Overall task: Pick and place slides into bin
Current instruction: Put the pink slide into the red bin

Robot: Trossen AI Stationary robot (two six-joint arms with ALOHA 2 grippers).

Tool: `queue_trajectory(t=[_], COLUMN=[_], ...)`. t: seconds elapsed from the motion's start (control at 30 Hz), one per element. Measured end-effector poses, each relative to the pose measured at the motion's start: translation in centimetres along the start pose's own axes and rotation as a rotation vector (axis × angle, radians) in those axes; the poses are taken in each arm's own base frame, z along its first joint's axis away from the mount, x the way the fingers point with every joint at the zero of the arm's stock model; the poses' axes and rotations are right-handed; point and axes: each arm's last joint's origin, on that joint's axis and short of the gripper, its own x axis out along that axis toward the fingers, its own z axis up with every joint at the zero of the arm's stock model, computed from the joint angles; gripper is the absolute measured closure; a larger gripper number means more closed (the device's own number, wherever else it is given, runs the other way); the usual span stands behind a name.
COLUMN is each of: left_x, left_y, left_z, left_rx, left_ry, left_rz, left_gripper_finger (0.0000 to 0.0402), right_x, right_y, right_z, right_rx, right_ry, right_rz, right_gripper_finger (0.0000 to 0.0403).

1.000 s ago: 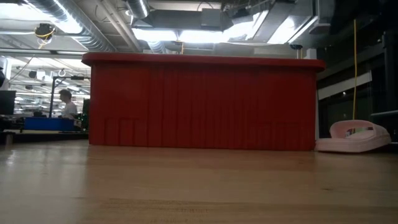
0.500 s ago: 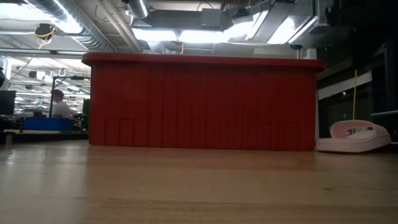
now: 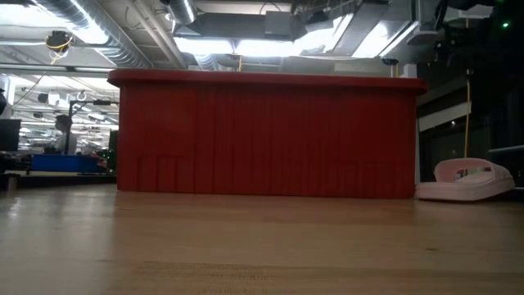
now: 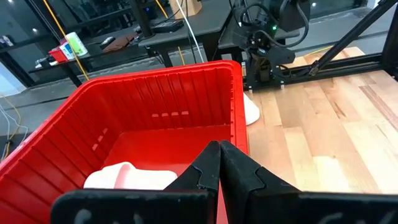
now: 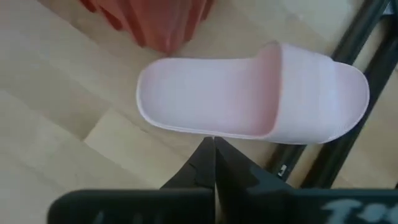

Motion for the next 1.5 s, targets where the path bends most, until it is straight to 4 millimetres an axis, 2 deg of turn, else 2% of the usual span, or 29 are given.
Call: queue_trajectory(t=[0.13, 0.5, 0.7, 1.13, 1.5], left_x=[0.0, 0.0, 0.0, -0.1, -0.2], left_y=[0.0, 0.2, 0.3, 0.4, 0.6], left_z=[0.2, 0.6, 0.9, 1.4, 2.0], left_rx=[-0.002, -0.055, -0.084, -0.139, -0.142], left_ry=[-0.016, -0.064, -0.098, -0.152, -0.217], left_rz=[0.004, 0.016, 0.023, 0.032, 0.045], left_gripper_finger=[0.0396, 0.0396, 0.0396, 0.0396, 0.0396], right_x=[0.1, 0.7, 1.4, 2.7, 4.5], right_y=[-0.2, -0.8, -0.4, 1.1, 1.5], right_z=[0.1, -0.2, -0.4, 0.1, 1.0], right_rx=[0.027, 0.000, 0.032, 0.078, 0.099], right_ry=[0.006, -0.042, -0.048, -0.039, 0.014], right_rz=[-0.016, -0.107, -0.103, -0.170, -0.342], right_gripper_finger=[0.0388, 0.0292, 0.0264, 0.0251, 0.0251])
